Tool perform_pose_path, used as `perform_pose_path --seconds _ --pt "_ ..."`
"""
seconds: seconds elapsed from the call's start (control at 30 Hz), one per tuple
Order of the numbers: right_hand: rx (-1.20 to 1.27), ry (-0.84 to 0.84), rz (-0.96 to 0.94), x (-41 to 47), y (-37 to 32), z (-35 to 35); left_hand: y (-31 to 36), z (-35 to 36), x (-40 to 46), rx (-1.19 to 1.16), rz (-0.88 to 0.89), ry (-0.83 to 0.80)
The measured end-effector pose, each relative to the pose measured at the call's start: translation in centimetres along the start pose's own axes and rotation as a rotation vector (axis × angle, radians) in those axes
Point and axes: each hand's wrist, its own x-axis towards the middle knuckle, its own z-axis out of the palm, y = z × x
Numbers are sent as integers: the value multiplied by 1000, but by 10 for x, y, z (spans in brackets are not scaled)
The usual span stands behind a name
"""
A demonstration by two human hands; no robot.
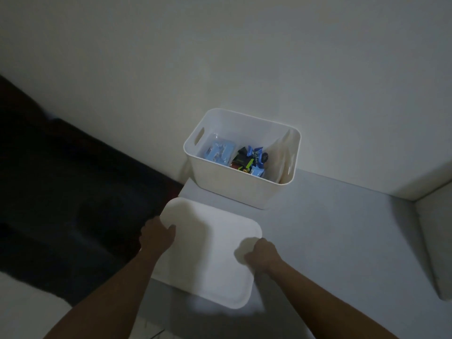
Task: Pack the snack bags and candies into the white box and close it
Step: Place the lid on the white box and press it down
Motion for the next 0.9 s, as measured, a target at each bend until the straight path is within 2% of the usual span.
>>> perform_pose_path --seconds 0.17,0.43,0.6,0.8,0.9 --pt "129 66 54 -2 -5 14 -15 7 5 -45 -87 -107" --pt "583 189 227 -1 -1 15 -8 -2 5 -105 -203 8" --pt "621 241 127 -10 -9 10 -12 -15 7 -199 -275 177" --pt "622 331 -111 -36 -35 -10 2 -52 16 -349 -381 396" --pt "628 410 -223 -45 -50 -32 17 -73 24 -441 -329 471"
